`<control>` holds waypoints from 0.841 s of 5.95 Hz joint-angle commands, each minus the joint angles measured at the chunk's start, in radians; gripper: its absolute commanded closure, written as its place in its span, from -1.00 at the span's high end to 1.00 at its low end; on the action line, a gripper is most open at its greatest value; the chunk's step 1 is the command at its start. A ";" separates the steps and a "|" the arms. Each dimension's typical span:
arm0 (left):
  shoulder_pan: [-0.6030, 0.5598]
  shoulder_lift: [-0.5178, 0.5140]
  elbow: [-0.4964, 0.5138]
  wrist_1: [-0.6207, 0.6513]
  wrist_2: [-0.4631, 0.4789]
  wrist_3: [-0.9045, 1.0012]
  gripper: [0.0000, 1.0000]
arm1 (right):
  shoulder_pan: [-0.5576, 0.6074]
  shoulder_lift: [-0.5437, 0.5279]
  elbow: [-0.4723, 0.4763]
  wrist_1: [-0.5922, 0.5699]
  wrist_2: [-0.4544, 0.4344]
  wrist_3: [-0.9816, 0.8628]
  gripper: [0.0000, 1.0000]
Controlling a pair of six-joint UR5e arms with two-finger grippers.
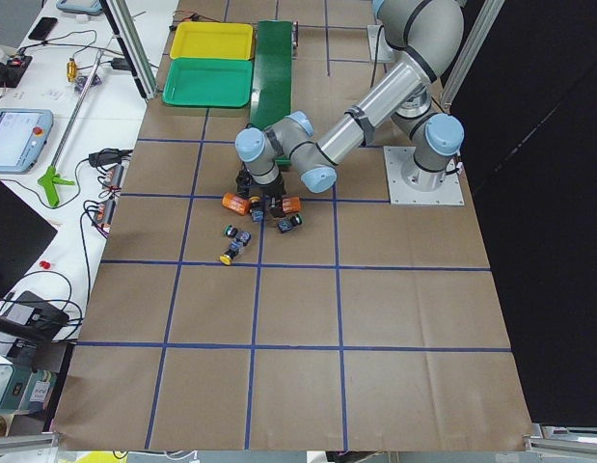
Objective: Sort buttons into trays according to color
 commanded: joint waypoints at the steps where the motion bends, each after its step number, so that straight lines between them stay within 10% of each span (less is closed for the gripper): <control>1: -0.001 -0.015 -0.002 -0.008 0.003 -0.017 0.20 | 0.000 -0.001 0.000 0.000 0.000 0.000 1.00; 3: -0.007 -0.015 -0.002 -0.011 -0.002 -0.030 -0.71 | 0.000 0.001 0.000 0.000 0.000 0.000 1.00; 5: -0.022 0.015 0.022 -0.017 -0.004 -0.031 -1.00 | 0.000 0.001 -0.001 0.000 0.000 0.000 1.00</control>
